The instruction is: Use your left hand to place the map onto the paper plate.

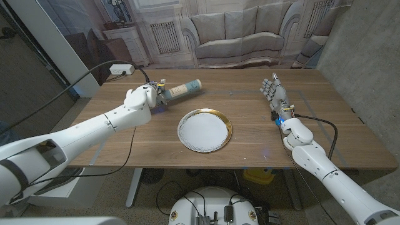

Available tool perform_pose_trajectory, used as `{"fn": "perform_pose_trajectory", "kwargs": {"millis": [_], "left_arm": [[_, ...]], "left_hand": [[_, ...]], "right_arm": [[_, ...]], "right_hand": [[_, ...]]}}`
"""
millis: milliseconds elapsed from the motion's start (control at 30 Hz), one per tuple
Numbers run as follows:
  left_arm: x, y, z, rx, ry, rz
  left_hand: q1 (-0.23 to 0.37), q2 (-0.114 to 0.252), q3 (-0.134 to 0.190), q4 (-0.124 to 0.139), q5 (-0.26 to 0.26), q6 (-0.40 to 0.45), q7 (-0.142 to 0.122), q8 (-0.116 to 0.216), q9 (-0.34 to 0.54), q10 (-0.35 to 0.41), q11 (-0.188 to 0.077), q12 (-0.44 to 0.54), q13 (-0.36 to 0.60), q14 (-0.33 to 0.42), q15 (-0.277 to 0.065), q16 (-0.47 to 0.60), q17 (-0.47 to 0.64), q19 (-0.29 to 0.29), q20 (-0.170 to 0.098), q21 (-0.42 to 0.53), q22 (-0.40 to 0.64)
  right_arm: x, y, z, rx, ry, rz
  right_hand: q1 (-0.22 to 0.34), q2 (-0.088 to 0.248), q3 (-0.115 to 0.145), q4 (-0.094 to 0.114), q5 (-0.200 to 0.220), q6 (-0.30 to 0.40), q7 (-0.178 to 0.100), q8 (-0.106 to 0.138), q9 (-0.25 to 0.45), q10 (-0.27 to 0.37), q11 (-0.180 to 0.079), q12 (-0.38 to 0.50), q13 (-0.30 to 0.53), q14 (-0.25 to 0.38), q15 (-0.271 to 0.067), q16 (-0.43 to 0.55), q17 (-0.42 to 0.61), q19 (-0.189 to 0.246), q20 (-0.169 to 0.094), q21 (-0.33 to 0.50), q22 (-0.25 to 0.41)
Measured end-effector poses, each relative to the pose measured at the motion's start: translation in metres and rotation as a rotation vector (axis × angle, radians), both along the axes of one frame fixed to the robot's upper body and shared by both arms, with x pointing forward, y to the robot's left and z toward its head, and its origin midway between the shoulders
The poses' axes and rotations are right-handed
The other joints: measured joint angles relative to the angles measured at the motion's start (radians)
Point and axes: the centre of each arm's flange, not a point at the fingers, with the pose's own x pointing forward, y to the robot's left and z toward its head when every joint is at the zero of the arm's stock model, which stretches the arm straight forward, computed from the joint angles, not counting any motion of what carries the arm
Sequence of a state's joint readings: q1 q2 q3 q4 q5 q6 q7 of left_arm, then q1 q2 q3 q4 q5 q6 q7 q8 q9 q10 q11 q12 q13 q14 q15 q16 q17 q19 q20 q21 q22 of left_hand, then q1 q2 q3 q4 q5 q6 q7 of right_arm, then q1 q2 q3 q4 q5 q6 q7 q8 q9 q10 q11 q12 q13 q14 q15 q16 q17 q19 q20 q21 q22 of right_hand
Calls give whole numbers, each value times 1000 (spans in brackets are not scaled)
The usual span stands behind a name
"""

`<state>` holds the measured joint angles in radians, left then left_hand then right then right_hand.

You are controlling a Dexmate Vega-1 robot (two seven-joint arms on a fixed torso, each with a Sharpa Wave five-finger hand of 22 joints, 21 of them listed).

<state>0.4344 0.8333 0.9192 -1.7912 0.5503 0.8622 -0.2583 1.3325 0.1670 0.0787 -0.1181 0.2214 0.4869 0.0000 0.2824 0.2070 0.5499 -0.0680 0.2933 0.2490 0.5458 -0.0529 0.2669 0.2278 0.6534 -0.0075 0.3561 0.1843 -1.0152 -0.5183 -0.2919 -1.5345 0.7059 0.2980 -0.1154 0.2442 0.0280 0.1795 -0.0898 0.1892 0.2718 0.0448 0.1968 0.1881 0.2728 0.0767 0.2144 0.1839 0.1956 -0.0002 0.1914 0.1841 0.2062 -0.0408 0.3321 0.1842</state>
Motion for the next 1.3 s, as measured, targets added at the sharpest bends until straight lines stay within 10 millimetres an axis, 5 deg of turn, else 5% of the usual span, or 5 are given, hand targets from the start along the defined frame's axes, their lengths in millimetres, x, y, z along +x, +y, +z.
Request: {"fn": "perform_pose_trajectory", "kwargs": {"millis": [1300], "left_arm": [[-3, -16, 6, 123, -125, -147]], "left_hand": [[-13, -9, 4, 12, -16, 36, -25, 8, 0, 21, -21, 0, 8, 11, -2, 0, 3, 1, -9, 4, -1]], "right_arm": [[-3, -6, -3, 25, -11, -17]], "right_hand": [[3, 3, 0, 0, 0, 4, 4, 0, 0, 0, 0, 0, 0, 4, -4, 0, 0, 11, 0, -11, 0]]}}
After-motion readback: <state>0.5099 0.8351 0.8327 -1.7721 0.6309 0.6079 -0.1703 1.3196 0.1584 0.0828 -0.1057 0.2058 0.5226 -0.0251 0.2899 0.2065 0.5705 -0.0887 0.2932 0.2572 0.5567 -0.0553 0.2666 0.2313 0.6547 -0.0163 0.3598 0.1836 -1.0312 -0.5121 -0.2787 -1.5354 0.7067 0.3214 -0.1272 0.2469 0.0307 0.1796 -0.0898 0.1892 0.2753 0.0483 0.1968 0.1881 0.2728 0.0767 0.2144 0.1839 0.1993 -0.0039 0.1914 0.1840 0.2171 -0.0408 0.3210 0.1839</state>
